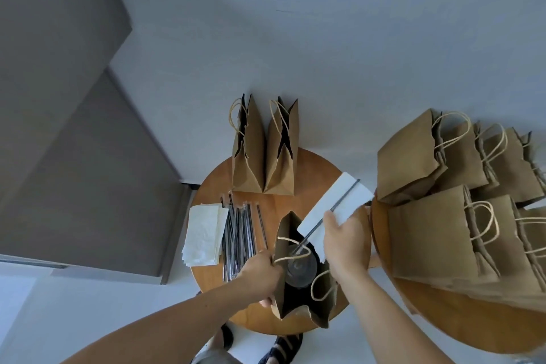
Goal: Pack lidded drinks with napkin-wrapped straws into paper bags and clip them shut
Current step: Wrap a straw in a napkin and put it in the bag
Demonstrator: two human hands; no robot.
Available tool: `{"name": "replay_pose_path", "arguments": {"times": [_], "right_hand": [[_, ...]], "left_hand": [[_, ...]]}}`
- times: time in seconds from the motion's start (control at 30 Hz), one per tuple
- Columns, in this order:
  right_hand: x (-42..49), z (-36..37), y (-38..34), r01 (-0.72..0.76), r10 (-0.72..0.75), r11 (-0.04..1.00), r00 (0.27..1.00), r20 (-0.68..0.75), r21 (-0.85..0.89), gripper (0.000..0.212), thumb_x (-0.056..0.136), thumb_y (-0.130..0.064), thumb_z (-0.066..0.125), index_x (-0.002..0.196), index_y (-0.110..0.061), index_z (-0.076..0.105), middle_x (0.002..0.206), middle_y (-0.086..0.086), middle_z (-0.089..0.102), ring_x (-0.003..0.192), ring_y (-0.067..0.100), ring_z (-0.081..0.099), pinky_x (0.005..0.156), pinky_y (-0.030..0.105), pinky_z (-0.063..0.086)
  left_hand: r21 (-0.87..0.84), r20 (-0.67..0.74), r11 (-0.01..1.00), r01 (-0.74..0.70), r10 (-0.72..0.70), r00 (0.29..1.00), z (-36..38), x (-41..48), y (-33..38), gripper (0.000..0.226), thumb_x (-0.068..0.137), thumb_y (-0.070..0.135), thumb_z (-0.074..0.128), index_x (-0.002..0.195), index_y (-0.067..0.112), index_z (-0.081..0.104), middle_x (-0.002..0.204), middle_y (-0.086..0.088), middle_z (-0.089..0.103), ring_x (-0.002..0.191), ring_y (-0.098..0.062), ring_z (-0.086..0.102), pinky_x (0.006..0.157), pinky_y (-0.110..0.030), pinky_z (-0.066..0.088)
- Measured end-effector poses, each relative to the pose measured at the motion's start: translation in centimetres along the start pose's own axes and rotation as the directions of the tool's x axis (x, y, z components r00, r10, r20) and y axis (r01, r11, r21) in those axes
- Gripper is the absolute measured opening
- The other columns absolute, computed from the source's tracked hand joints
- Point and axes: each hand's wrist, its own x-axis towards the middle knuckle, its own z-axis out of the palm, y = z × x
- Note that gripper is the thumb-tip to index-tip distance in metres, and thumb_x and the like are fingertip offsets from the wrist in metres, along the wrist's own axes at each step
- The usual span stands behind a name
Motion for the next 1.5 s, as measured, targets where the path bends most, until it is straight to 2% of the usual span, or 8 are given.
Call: {"name": "replay_pose_path", "arguments": {"times": [0.1,0.2,0.33,0.5,0.83,1.27,1.4,1.5], "right_hand": [[1.8,-0.7,0.5,-0.176,0.207,0.966,0.966,-0.156,0.187,0.013,0.091,-0.033,0.062,0.1,-0.024,0.059,0.095,0.0,0.068,0.084,0.023,0.069,0.073,0.044,0.059],[2.0,-1.3,1.1,-0.118,0.14,0.973,0.985,-0.099,0.201,0.016,0.094,-0.038,0.06,0.101,-0.045,0.047,0.097,-0.018,0.063,0.086,0.013,0.067,0.072,0.034,0.058],[-0.3,-0.6,3.0,0.266,-0.219,0.929,0.956,0.196,-0.257,0.013,0.096,-0.039,0.053,0.106,-0.038,0.045,0.09,-0.018,0.061,0.077,-0.005,0.062,0.057,0.008,0.048],[-1.9,1.0,6.3,0.29,0.097,0.812,0.789,0.606,-0.507,0.018,0.097,-0.019,0.052,0.09,-0.034,0.047,0.086,-0.015,0.054,0.077,0.001,0.054,0.061,0.011,0.038],[1.9,6.0,9.2,0.065,0.425,0.733,0.733,0.531,-0.677,0.009,0.094,-0.021,0.056,0.088,-0.022,0.063,0.089,-0.003,0.064,0.084,0.018,0.058,0.078,0.029,0.044],[-1.5,5.1,5.4,0.43,0.048,0.579,0.83,0.555,-0.692,0.044,0.096,-0.025,0.051,0.137,-0.016,0.039,0.136,0.007,0.045,0.128,0.023,0.043,0.107,0.031,0.035],[-2.5,0.5,0.6,0.66,-0.261,0.28,0.752,0.606,-0.697,0.045,0.083,-0.036,0.068,0.124,-0.018,0.06,0.132,0.007,0.056,0.126,0.029,0.048,0.101,0.046,0.041],[-1.9,-3.3,-1.4,0.566,-0.304,0.265,0.817,0.489,-0.781,0.065,0.075,-0.043,0.077,0.131,-0.018,0.056,0.132,0.008,0.058,0.121,0.03,0.055,0.093,0.045,0.047]], "left_hand": [[-0.024,0.053,1.0,-0.001,0.002,0.999,-0.1,-0.1,-0.1,0.011,0.096,0.021,0.042,0.101,0.027,0.049,0.083,-0.009,0.066,0.067,-0.027,0.074,0.057,-0.035,0.062],[-0.037,0.067,0.999,-0.006,0.008,0.998,-0.3,-0.4,-0.4,0.01,0.095,0.021,0.044,0.101,0.027,0.05,0.088,-0.01,0.067,0.067,-0.026,0.073,0.062,-0.037,0.062],[-0.164,0.035,0.986,-0.003,0.009,0.999,-0.6,-0.3,0.6,0.01,0.096,0.015,0.044,0.098,0.023,0.05,0.073,-0.011,0.065,0.054,-0.025,0.069,0.055,-0.033,0.06],[-0.183,0.038,0.983,-0.032,0.04,0.998,-0.7,-0.8,1.5,0.01,0.097,0.014,0.043,0.103,0.019,0.049,0.081,-0.016,0.066,0.053,-0.023,0.068,0.055,-0.032,0.06],[-0.163,0.017,0.987,0.013,-0.01,1.0,-0.8,-1.0,-0.1,0.014,0.093,0.018,0.043,0.104,0.021,0.05,0.085,-0.016,0.073,0.065,-0.028,0.073,0.069,-0.041,0.062],[-0.049,-0.002,0.994,-0.096,0.096,0.995,-1.0,-0.8,0.3,0.019,0.093,0.025,0.052,0.11,0.017,0.049,0.093,-0.01,0.067,0.059,-0.014,0.069,0.067,-0.039,0.06],[0.068,-0.01,0.984,-0.165,0.166,0.986,-0.8,-1.1,0.6,0.031,0.095,0.035,0.052,0.124,0.024,0.047,0.11,-0.003,0.064,0.081,-0.02,0.071,0.073,-0.039,0.061],[0.151,0.011,0.969,-0.195,0.195,0.981,-0.3,-1.3,0.8,0.04,0.093,0.04,0.052,0.131,0.027,0.045,0.117,-0.001,0.061,0.092,-0.02,0.067,0.082,-0.045,0.058]]}}
